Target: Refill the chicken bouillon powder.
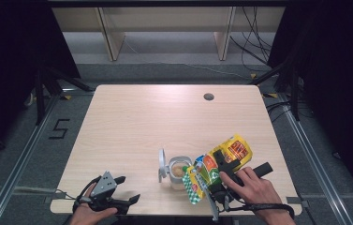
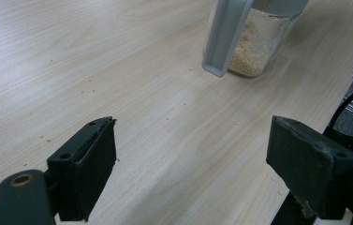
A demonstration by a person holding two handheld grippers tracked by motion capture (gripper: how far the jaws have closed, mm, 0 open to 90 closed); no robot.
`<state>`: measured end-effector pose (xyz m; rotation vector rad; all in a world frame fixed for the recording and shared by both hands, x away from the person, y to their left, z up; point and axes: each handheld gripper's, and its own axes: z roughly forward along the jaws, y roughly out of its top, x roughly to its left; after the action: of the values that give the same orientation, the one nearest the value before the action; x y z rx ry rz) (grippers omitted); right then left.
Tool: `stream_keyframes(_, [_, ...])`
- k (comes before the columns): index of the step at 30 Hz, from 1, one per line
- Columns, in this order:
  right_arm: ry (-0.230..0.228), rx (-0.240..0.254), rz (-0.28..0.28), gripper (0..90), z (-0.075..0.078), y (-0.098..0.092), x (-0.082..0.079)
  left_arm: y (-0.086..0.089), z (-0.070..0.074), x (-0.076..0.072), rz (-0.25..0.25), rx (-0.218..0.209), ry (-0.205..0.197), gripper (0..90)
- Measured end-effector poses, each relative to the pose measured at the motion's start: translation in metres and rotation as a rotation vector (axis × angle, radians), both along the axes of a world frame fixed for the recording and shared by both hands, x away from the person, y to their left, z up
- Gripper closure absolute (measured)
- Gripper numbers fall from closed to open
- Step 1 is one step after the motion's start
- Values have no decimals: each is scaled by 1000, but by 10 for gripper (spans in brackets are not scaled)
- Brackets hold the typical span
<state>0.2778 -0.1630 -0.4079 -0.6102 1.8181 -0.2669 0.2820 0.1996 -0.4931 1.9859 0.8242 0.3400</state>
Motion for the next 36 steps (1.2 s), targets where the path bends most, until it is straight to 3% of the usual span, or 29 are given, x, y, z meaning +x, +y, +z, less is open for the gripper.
stream_keyframes(1, [-1,-7,6,573,1,1,0,3,1,1,-14,43,-7,154])
stream_keyframes(5, [11,6,-25,573,-2,0,0,1,1,0,-12,28,-2,154])
stream_keyframes(6, [-1,-9,-4,573,-1,0,1,1,1,0,-13,27,-1,154])
stream_keyframes(7, [2,29,-32,573,-2,-2,0,2,1,1,-13,29,-4,154])
stream_keyframes(9, [6,-2,6,574,1,-1,2,2,1,1,-11,43,-8,154])
stream_keyframes(11, [-1,1,-36,575,-4,-1,2,1,1,0,-12,28,-2,154])
stream_keyframes(14, [4,-12,-11,576,-3,-1,3,1,1,1,-12,25,-3,154])
stream_keyframes(17, [7,24,-24,576,-3,-2,2,1,1,0,-11,27,-2,154])
stream_keyframes(19, [7,-11,-1,575,0,1,2,1,1,0,-11,25,-2,154])
stream_keyframes(24, [14,1,-3,575,-2,0,3,2,1,1,-13,32,-9,154])
stream_keyframes(27, [17,3,-3,576,-2,0,3,0,1,-1,1,14,15,154])
stream_keyframes(28, [17,27,-19,576,-3,-1,2,0,1,-1,-3,15,8,154])
stream_keyframes(34, [27,41,-15,576,-4,-1,1,1,1,0,-11,25,-3,154])
stream_keyframes(36, [27,19,0,576,-2,1,2,1,1,0,-10,24,-3,154])
